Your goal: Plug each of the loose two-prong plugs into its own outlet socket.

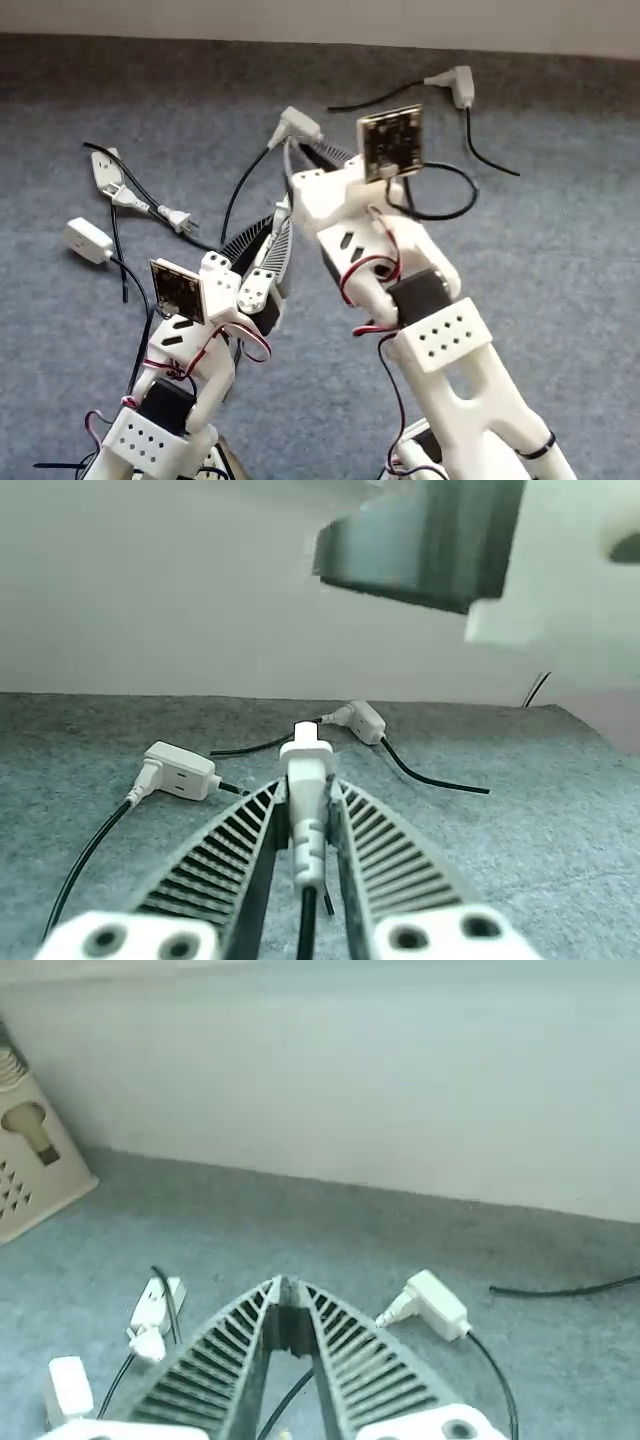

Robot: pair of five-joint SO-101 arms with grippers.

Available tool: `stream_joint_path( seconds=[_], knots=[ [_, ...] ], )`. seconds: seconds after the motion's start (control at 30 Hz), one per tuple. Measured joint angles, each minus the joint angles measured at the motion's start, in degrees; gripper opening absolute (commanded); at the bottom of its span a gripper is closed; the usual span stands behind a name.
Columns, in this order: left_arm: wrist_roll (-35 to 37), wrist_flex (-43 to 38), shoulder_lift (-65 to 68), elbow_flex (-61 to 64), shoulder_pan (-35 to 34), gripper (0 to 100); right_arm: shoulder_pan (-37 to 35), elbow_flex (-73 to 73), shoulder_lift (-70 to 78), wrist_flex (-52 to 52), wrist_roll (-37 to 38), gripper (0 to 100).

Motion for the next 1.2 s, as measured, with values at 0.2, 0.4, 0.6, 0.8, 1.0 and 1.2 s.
stream_joint_path(
  seconds=[0.2, 0.4, 0.6, 0.8, 1.0, 1.2],
  knots=[
    [0.0, 0.0, 0.0, -0.26, -0.09, 1, -1.58, 6.33, 0.35, -1.85, 0.0, 0.6],
    [0.09, 0.09, 0.18, -0.79, 0.09, 1, 0.88, 15.03, 0.18, -8.18, 0.0, 0.6],
    [0.09, 0.18, 0.26, -2.29, 0.18, 1, 1.58, 18.46, -0.62, -9.32, 0.0, 0.6],
    [0.09, 0.79, 0.35, -3.87, 0.26, 1, 1.85, 19.69, -0.79, -9.58, 0.0, 0.6],
    [0.09, 0.88, 0.35, -5.45, 1.85, 1, 1.93, 19.78, -0.88, -9.76, -0.09, 0.6],
    [0.09, 0.88, 0.35, -5.89, 1.85, 1, 1.93, 19.69, -0.88, -9.76, -0.09, 0.6]
  ],
)
